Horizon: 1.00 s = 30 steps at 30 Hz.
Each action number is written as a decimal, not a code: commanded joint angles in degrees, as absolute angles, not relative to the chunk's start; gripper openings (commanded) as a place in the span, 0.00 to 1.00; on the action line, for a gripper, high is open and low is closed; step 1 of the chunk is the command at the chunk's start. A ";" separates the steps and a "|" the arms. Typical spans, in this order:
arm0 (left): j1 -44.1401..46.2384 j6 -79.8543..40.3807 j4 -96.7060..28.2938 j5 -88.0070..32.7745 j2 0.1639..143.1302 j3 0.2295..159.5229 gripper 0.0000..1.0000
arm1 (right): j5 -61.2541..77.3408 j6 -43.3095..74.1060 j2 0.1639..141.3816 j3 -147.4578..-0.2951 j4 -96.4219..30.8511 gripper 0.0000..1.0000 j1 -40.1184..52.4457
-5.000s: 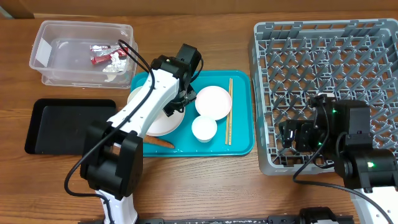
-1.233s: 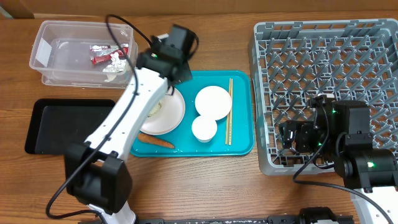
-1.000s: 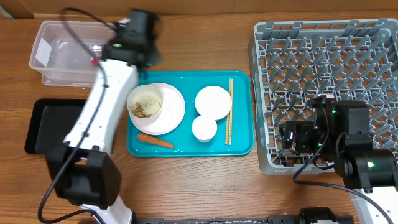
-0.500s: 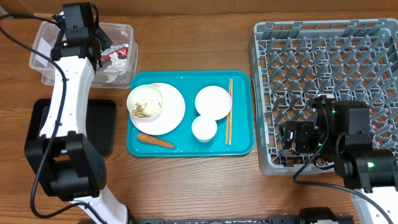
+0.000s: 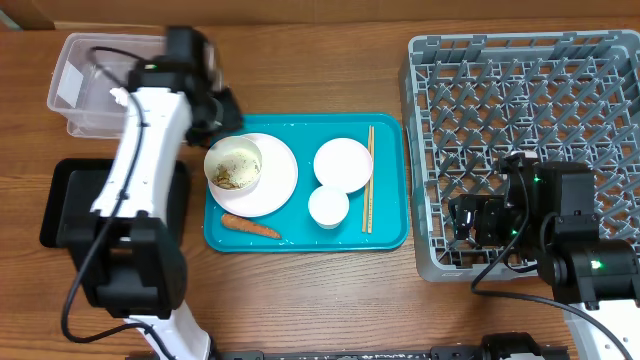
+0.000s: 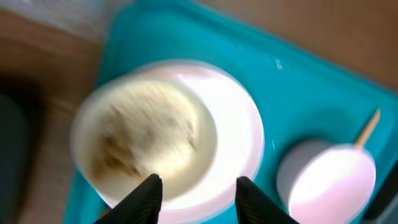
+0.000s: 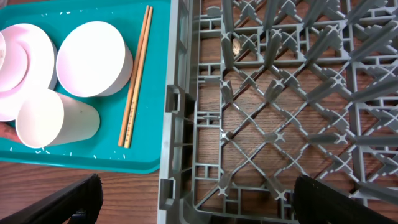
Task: Sort waste into correct bins and load items into the dishwasher
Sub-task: 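Carry the tissue with the left gripper and drop it in the bin, then grasp the rim of the rice bowl with the left gripper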
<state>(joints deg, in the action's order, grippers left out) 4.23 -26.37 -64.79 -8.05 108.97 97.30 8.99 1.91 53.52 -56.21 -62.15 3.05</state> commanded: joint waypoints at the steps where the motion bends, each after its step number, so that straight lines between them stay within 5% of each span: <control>1: 9.08 -25.28 -68.01 -4.99 107.26 98.48 0.46 | 9.06 2.22 53.17 -57.82 -61.87 1.00 3.16; 7: 17.26 -26.44 -68.95 9.67 107.57 93.84 0.50 | 9.08 2.22 53.17 -57.82 -61.91 1.00 3.16; 15: 18.02 -27.88 -59.27 9.45 107.61 83.15 0.51 | 9.08 2.22 53.17 -57.82 -61.93 1.00 3.16; 28: 18.02 -27.90 -47.70 9.39 107.68 73.01 0.43 | 9.08 2.22 53.17 -57.82 -62.28 1.00 3.16; 30: 18.02 -27.88 -47.68 9.41 107.68 72.84 0.31 | 9.08 2.22 53.17 -57.82 -62.28 1.00 3.16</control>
